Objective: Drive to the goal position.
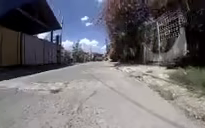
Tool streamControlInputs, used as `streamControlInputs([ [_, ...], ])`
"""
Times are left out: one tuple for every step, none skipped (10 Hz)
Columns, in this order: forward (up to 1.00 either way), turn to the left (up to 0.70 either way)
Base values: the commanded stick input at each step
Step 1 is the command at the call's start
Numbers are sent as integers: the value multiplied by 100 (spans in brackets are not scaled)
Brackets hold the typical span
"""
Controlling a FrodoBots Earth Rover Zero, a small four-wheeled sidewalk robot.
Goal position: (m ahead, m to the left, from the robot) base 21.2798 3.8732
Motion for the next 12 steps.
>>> streamControlInputs([
  [100, 0],
  [100, 0],
  [100, 0],
  [100, 0],
  [100, 0],
  [100, 0],
  [100, 5],
  [100, 7],
  [100, -17],
  [100, -40],
  [100, -40],
  [100, -34],
])
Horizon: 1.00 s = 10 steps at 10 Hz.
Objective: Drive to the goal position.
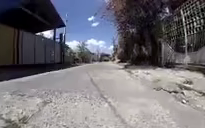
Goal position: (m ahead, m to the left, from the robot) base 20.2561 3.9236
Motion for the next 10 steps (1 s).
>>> streamControlInputs([
  [100, 0],
  [100, 0],
  [100, 0],
  [100, 0],
  [100, 10],
  [100, 8],
  [100, 9],
  [100, 0],
  [100, 3],
  [100, 1],
])
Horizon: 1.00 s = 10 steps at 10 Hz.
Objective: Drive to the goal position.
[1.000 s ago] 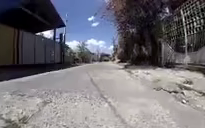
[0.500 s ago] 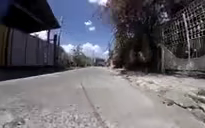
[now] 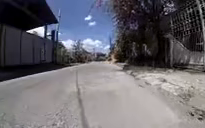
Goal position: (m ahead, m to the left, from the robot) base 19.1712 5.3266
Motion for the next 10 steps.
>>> streamControlInputs([
  [100, 0],
  [100, -20],
  [100, -37],
  [100, -40],
  [100, -40],
  [100, -37],
  [100, 2],
  [100, 2],
  [100, 0],
  [100, 0],
])
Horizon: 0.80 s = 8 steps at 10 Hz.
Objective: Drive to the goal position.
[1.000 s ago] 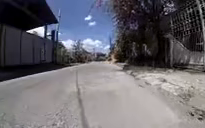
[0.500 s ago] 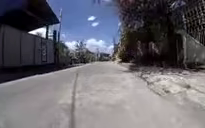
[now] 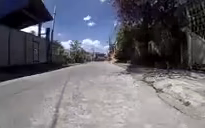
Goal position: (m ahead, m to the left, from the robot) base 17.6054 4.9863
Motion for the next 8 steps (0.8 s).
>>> streamControlInputs([
  [100, 0],
  [100, 0],
  [100, 0],
  [100, 0],
  [100, 0],
  [100, 0],
  [100, 0],
  [100, 13],
])
